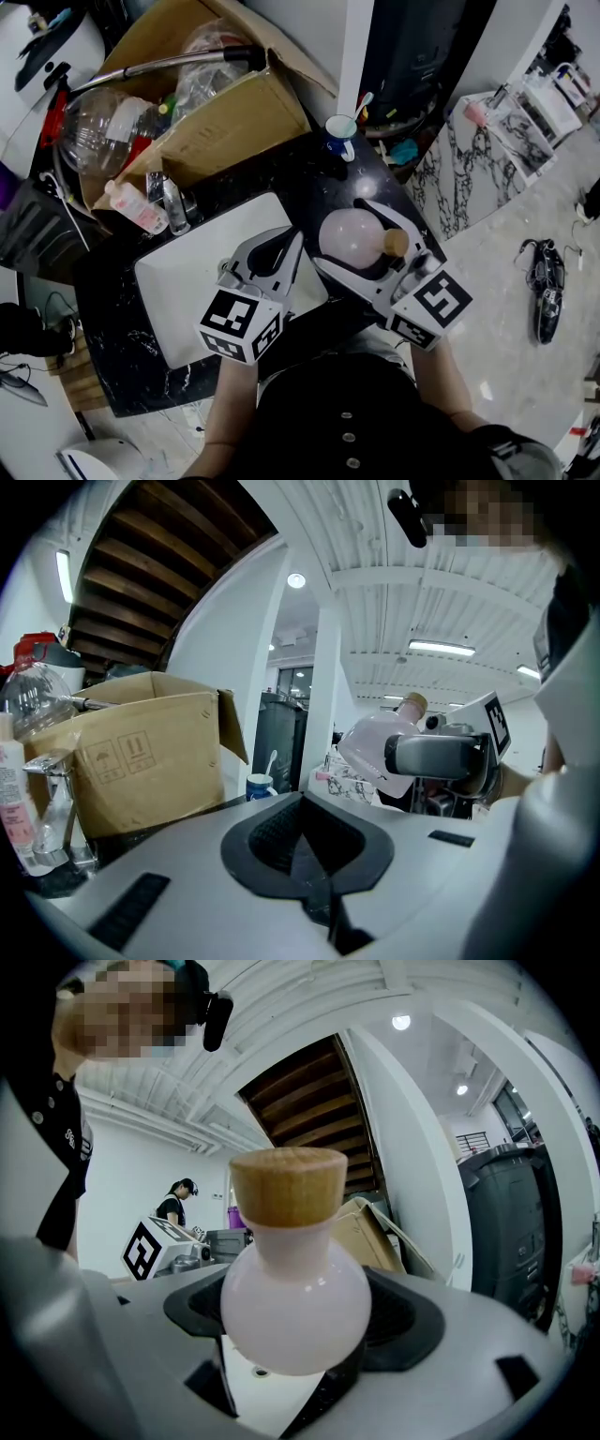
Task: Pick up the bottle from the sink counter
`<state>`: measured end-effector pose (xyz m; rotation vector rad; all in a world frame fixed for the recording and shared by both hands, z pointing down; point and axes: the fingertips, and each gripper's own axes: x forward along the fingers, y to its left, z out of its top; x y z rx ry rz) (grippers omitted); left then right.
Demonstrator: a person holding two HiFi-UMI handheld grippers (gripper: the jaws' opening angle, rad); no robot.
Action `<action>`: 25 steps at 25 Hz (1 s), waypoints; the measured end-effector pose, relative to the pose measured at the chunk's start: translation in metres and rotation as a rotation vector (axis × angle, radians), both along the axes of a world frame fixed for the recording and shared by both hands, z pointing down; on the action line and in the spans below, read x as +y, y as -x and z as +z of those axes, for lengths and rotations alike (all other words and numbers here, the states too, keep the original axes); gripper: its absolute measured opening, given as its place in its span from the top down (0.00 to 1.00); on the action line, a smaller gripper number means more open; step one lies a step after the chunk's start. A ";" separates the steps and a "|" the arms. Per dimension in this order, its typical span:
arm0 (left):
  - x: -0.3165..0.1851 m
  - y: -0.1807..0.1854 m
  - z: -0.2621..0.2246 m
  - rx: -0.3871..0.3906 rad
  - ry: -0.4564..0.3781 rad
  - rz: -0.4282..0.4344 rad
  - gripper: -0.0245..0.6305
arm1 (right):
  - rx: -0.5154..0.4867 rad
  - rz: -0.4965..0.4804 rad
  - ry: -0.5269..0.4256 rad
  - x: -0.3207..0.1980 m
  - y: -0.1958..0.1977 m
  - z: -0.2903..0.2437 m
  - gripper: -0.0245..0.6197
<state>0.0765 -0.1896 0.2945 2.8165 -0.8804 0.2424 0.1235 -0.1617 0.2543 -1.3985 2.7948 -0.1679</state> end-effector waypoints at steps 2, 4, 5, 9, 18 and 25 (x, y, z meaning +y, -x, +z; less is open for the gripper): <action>0.001 0.000 0.003 -0.003 0.011 0.004 0.94 | -0.012 -0.010 0.001 0.001 0.002 0.002 0.33; 0.002 0.000 0.005 -0.007 0.017 0.005 0.94 | -0.008 -0.011 0.010 0.001 0.002 0.006 0.33; 0.002 0.001 0.006 -0.008 0.019 0.005 0.94 | 0.000 -0.007 0.018 0.001 0.002 0.009 0.33; 0.003 0.002 0.010 -0.010 0.027 0.006 0.94 | -0.018 -0.002 0.046 -0.001 0.001 0.020 0.33; 0.003 0.003 0.015 -0.013 0.037 0.003 0.94 | -0.032 0.004 0.082 -0.003 -0.002 0.032 0.33; 0.003 0.002 0.014 -0.009 0.039 0.006 0.94 | -0.023 0.005 0.079 -0.004 -0.002 0.032 0.33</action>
